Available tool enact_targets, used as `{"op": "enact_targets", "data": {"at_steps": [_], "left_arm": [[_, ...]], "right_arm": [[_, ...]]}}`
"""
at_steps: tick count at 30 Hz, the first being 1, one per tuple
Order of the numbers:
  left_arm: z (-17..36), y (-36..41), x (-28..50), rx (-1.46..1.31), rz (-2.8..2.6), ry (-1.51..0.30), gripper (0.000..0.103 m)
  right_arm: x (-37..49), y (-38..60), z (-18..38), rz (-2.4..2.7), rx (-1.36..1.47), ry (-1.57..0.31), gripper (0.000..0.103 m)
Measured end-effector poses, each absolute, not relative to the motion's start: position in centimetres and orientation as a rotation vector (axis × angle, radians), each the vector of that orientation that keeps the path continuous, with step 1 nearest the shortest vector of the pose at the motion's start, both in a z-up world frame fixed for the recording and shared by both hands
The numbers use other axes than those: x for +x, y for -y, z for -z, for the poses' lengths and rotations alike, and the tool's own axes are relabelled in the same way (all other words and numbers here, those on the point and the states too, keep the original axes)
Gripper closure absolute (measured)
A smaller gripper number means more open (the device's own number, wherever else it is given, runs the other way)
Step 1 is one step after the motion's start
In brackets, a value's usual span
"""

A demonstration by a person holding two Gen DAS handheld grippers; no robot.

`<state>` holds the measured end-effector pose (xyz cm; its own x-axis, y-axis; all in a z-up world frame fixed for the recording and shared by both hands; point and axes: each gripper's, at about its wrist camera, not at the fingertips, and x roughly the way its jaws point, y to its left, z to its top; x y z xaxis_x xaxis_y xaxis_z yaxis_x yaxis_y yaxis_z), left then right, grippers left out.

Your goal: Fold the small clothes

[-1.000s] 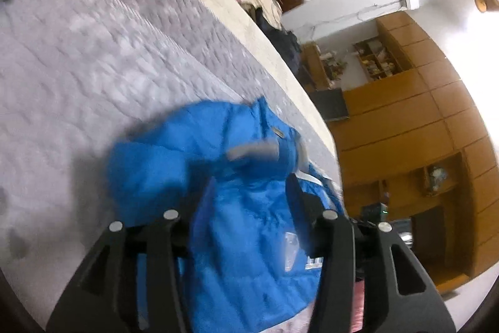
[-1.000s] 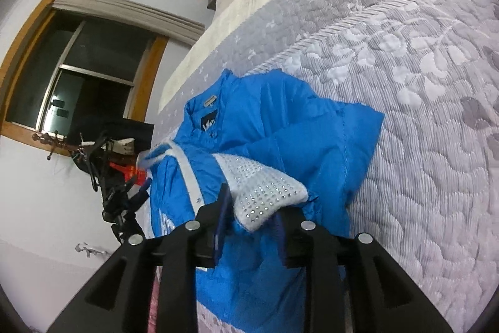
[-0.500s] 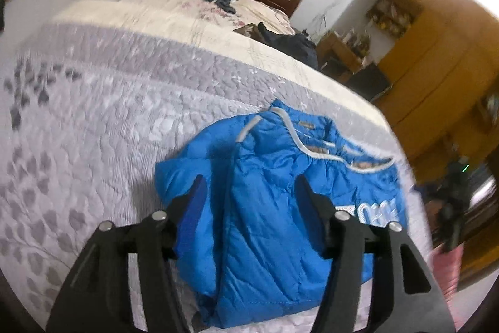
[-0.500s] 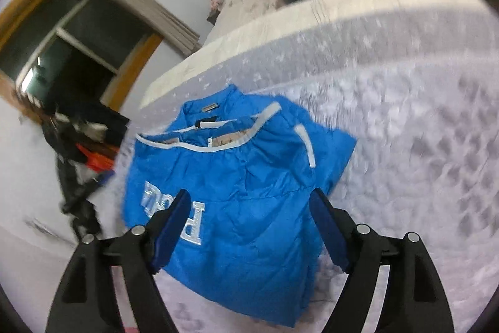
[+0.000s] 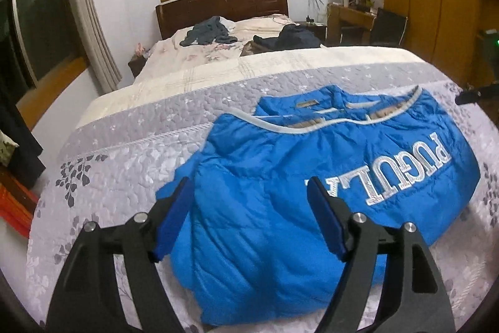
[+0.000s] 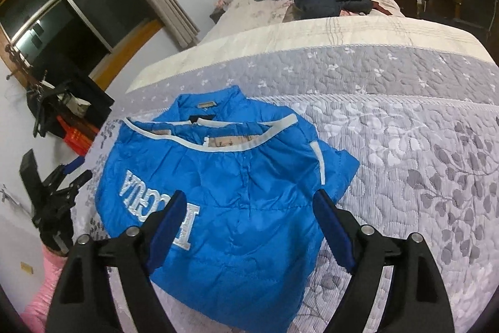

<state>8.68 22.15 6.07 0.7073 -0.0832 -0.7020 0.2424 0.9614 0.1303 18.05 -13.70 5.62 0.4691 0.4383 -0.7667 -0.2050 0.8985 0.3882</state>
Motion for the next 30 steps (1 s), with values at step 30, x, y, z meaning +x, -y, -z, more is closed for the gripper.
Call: {"op": "enact_targets", "data": {"at_steps": [30], "left_arm": [[-1.4,-28.5,21.3,-0.006,0.26,-1.009,0.027]], "right_arm": [[25.7,10.6,0.1,-0.433,0.07,-1.105,0.02]]}}
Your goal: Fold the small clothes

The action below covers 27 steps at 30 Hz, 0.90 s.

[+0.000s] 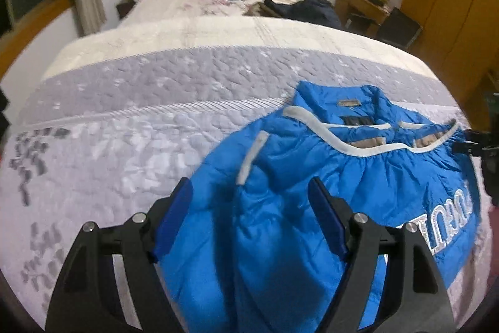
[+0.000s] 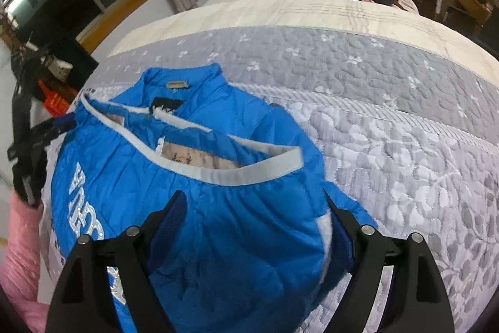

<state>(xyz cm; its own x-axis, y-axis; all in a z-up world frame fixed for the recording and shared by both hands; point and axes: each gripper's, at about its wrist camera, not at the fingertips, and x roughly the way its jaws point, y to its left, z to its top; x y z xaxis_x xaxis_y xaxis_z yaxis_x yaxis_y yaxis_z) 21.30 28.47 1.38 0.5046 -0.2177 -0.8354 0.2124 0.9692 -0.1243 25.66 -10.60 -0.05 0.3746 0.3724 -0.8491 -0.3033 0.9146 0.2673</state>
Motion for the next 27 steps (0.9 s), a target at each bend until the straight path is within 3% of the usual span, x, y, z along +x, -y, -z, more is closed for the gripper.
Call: {"op": "enact_targets", "data": {"at_steps": [4,6,7,9,11,16,27], "left_arm": [[-0.4,-27.9,22.5,-0.017,0.274,-1.027,0.03],[0.0,-27.5,22.7,-0.022,0.276,-1.035,0.044],[0.1,-27.4,22.8,-0.028,0.281,-1.039,0.058],[0.3,-26.9,22.8,-0.023,0.28,-1.038,0.067],[0.2,-26.4,22.5,0.001,0.268,-1.022,0.083],[-1.4,-26.2,21.9,-0.021,0.239,-0.956,0.092],[-4.2,-27.8,24.2,-0.123,0.202,-0.892,0.093]], "right_arm": [[25.1,10.2,-0.1,-0.422,0.021,-1.087,0.031],[24.9,10.4,-0.3,-0.414,0.012,-1.072,0.053],[24.8,10.7,-0.4,-0.408,0.011,-1.069,0.059],[24.7,11.2,-0.7,-0.408,0.027,-1.055,0.077],[24.4,11.2,-1.2,-0.417,0.032,-1.033,0.084],[23.7,11.2,-3.7,-0.434,0.057,-0.952,0.088],[28.1,12.1,-5.4,-0.394,0.223,-0.936,0.088]]}}
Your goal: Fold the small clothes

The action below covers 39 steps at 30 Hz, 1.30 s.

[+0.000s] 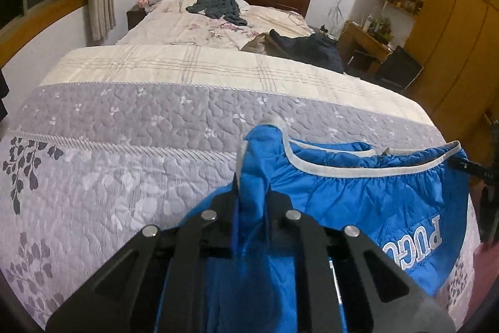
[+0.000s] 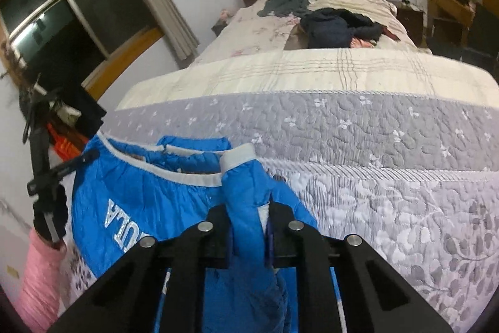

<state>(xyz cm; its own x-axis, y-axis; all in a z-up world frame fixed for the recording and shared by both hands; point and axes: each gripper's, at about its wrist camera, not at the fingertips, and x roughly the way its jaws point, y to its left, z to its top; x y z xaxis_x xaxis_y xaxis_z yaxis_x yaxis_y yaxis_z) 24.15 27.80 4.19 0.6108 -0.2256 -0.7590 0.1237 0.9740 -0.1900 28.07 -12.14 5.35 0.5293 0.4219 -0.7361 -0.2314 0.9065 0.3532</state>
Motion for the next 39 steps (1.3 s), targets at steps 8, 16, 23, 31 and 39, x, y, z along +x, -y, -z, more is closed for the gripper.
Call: {"op": "enact_targets", "data": {"at_steps": [8,16,23,31,39], "left_arm": [[-0.3,-28.4,26.4,-0.138,0.196,-0.987,0.091],[2.1,-29.1,26.9,-0.146,0.189,-1.032,0.084],[2.9,-29.2,27.0,-0.147,0.178,-1.044,0.077],[2.5,-29.6,26.6,-0.135,0.137,-1.053,0.059],[0.8,-29.9,25.0,-0.119,0.109,-1.04,0.055]], "right_arm": [[31.0,12.5,-1.0,-0.341,0.262,-1.046,0.088],[31.7,12.6,2.3,-0.315,0.285,-1.117,0.085],[32.0,12.9,3.4,-0.309,0.316,-1.136,0.081],[31.4,12.6,2.3,-0.277,0.275,-1.117,0.059],[29.2,14.0,-0.4,-0.282,0.303,-1.077,0.047]]}}
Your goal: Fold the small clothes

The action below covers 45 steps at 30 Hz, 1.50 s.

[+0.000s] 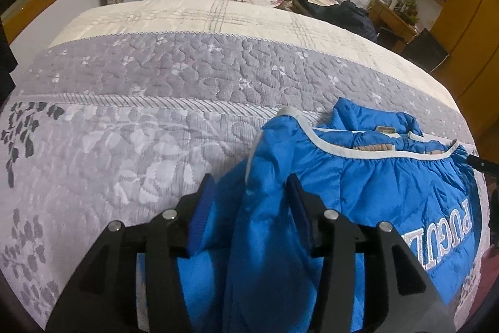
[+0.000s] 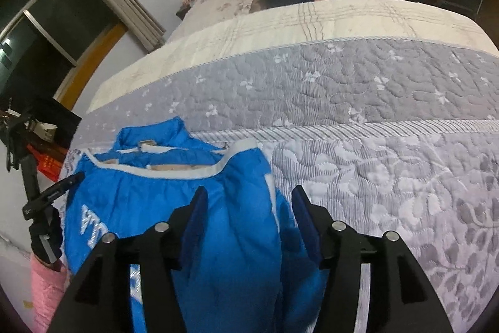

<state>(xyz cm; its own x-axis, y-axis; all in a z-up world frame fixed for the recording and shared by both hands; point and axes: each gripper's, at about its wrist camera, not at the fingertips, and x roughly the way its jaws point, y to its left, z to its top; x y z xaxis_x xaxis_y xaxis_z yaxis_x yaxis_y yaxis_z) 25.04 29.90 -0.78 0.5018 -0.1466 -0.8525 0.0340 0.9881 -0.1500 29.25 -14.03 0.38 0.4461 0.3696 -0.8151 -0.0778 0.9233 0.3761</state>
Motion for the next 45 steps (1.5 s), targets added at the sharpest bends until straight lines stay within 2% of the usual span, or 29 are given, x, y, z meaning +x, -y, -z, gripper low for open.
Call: {"op": "enact_targets", "data": {"at_steps": [9,18,22,24,27,32,45], "left_arm": [[-4.0,-27.2,19.3,-0.086,0.177,-0.961,0.051],[-3.1,-23.4,13.7,-0.06,0.288,-0.998,0.05],[-1.7,-22.6,12.9,-0.026,0.3,-1.016,0.05],[-1.0,-22.5,12.9,-0.011,0.291,-1.022,0.05],[-0.2,-22.6,12.9,0.002,0.289,-1.031,0.05],[0.5,-22.9,12.9,0.001,0.296,-1.034,0.051],[1.3,-22.9,12.6,0.005,0.282,-0.996,0.051]], "right_arm": [[23.5,13.7,-1.7,-0.319,0.223,-1.105,0.046],[18.5,13.6,-0.4,-0.332,0.195,-1.168,0.047],[17.5,13.5,0.6,-0.354,0.206,-1.185,0.062],[17.0,13.8,0.4,-0.367,0.233,-1.165,0.087],[16.3,14.2,-0.1,-0.392,0.263,-1.136,0.095],[15.1,15.0,-0.7,-0.415,0.291,-1.115,0.096],[16.9,16.1,3.0,-0.427,0.414,-1.202,0.093]]}}
